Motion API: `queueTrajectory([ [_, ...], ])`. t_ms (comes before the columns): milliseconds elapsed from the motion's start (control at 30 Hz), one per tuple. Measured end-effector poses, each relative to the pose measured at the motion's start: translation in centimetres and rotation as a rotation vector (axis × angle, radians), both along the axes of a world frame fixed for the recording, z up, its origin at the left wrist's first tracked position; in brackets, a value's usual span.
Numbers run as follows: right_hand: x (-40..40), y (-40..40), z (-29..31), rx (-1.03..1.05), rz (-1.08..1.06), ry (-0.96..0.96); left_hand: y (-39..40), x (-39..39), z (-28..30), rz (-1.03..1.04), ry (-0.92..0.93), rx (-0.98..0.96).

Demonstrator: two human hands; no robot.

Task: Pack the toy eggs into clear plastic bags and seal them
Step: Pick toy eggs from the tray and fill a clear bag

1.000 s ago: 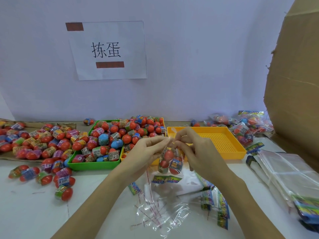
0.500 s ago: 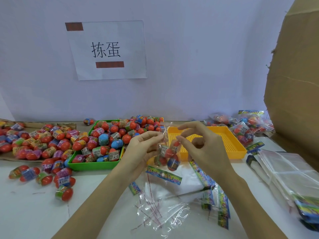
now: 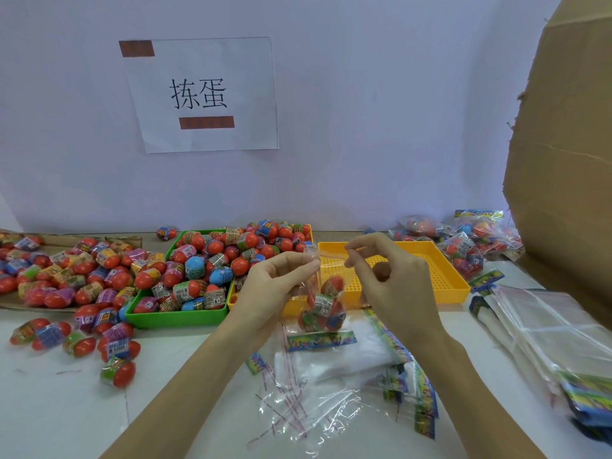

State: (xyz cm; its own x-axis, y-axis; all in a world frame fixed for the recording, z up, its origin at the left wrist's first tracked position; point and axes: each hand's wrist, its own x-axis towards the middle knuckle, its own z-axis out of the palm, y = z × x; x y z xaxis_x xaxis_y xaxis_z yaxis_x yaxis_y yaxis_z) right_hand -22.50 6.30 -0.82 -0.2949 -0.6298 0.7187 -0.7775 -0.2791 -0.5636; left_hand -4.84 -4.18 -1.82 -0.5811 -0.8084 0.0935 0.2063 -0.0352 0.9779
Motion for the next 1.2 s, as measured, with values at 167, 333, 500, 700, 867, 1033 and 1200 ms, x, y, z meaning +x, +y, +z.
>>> queueTrajectory([
  [167, 1.0, -0.1, 0.0, -0.060, -0.002, 0.203, 0.6, 0.0, 0.4, 0.012, -0.060, -0.113],
  [333, 1.0, -0.1, -0.2, -0.042, -0.042, 0.246, 1.1, -0.2, 0.2, 0.047, -0.110, -0.329],
  [500, 0.5, 0.0, 0.0, -0.013, -0.056, 0.241, 1.7, -0.4, 0.4, 0.035, -0.123, -0.459],
  [700, 0.6, 0.1, 0.2, 0.007, -0.046, 0.262, 1.9, -0.6, 0.3, 0.043, -0.147, -0.556],
  [867, 0.7, 0.0, -0.1, 0.018, -0.041, 0.291, 1.4, -0.5, 0.0, 0.057, -0.179, -0.541],
  [1033, 0.5, -0.1, -0.1, 0.021, -0.056, 0.312, 1.2, -0.3, 0.0, 0.059, -0.208, -0.521],
  [1200, 0.6, -0.1, 0.0, -0.020, -0.082, 0.322, 1.3, -0.3, 0.0, 0.064, -0.197, -0.508],
])
